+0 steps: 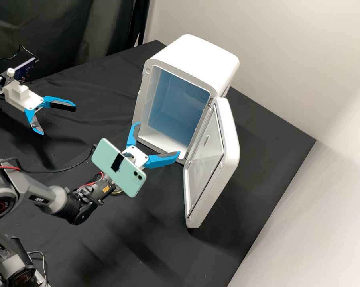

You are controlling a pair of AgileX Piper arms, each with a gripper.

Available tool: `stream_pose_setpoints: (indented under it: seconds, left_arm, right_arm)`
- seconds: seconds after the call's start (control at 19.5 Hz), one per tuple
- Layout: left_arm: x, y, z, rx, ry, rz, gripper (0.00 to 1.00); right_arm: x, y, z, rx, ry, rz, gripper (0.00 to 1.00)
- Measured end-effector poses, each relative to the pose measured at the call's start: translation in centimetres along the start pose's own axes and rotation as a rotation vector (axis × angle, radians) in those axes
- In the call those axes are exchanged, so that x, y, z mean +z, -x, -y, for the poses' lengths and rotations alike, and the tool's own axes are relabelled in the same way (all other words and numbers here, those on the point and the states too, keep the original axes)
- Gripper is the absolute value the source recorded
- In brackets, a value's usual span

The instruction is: Place the flask in the incubator

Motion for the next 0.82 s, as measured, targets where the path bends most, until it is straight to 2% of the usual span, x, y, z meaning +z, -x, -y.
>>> stream_pose_setpoints:
  seconds: [0.26,0.31,0.41,0.51,0.61,0.72,0.82]
  left_arm:
    - [-0.1,0.1,0.06,-0.008,-0.008,0.006,1.00]
    - [-0.1,0.1,0.07,-0.010,-0.005,0.008,1.00]
    - [-0.2,0.2,0.07,-0.010,0.012,0.004,1.00]
    - [-0.2,0.2,0.06,-0.009,0.012,0.002,1.00]
    - [-0.2,0.2,0.06,-0.009,0.012,0.002,1.00]
    - [-0.2,0.2,0.06,-0.009,0.012,0.002,1.00]
    - [-0.3,0.2,0.06,-0.009,0.013,-0.002,1.00]
  right_arm:
    - [0.6,3.0,0.6,-0.071,0.046,0.013,1.00]
    - [0.7,3.8,0.9,-0.095,0.048,0.015,1.00]
    - [0.9,4.7,1.0,-0.108,0.046,0.023,1.00]
    - [1.0,5.7,1.4,-0.133,0.045,0.028,1.00]
    - [0.9,6.3,1.4,-0.147,0.052,0.017,1.00]
    - [0.7,6.7,1.2,-0.161,0.096,-0.014,1.00]
    - [0.9,6.9,0.9,-0.173,0.128,-0.023,1.00]
